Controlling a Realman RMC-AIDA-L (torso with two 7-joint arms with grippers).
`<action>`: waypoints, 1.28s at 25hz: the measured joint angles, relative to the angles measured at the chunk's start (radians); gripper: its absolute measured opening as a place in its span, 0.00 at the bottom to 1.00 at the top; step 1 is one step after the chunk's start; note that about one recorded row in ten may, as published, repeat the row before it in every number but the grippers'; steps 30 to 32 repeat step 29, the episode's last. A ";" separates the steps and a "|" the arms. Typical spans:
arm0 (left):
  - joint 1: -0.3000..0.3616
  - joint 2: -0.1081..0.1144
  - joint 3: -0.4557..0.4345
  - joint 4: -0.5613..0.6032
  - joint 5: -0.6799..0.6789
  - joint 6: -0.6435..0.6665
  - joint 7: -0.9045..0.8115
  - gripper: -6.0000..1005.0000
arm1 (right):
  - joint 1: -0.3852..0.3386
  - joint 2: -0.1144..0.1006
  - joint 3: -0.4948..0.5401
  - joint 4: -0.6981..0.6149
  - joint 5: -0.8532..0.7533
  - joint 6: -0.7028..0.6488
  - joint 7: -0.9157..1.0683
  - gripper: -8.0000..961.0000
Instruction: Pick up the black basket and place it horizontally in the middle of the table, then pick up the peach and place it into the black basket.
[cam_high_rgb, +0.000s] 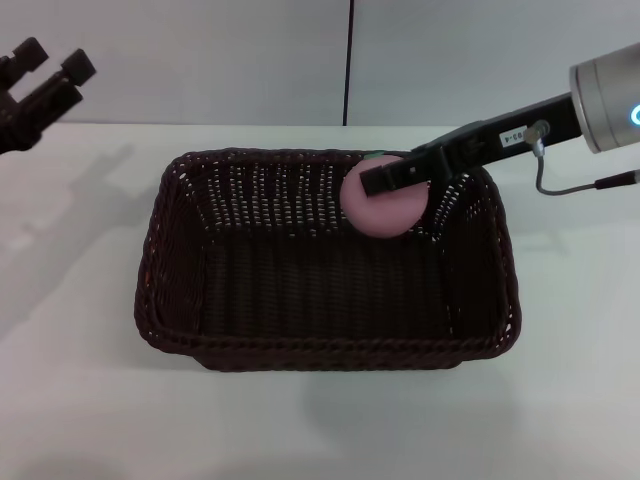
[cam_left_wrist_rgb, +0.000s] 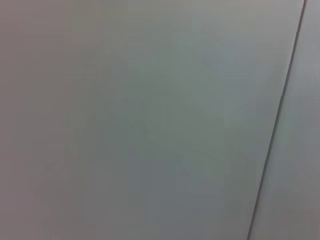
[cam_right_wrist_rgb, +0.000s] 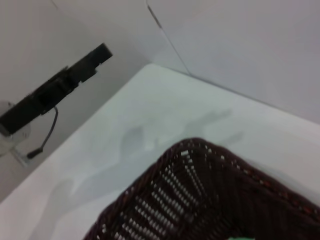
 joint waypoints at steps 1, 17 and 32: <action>0.000 0.000 -0.014 -0.027 -0.032 0.032 0.001 0.77 | -0.004 0.000 0.002 -0.002 0.016 0.002 -0.008 0.38; -0.015 0.003 -0.094 -0.227 -0.046 0.093 0.152 0.77 | -0.303 0.008 0.002 0.173 0.747 0.185 -0.671 0.72; -0.059 -0.006 -0.400 -0.596 -0.061 0.229 0.517 0.77 | -0.224 0.020 0.034 1.084 1.600 -0.053 -1.693 0.72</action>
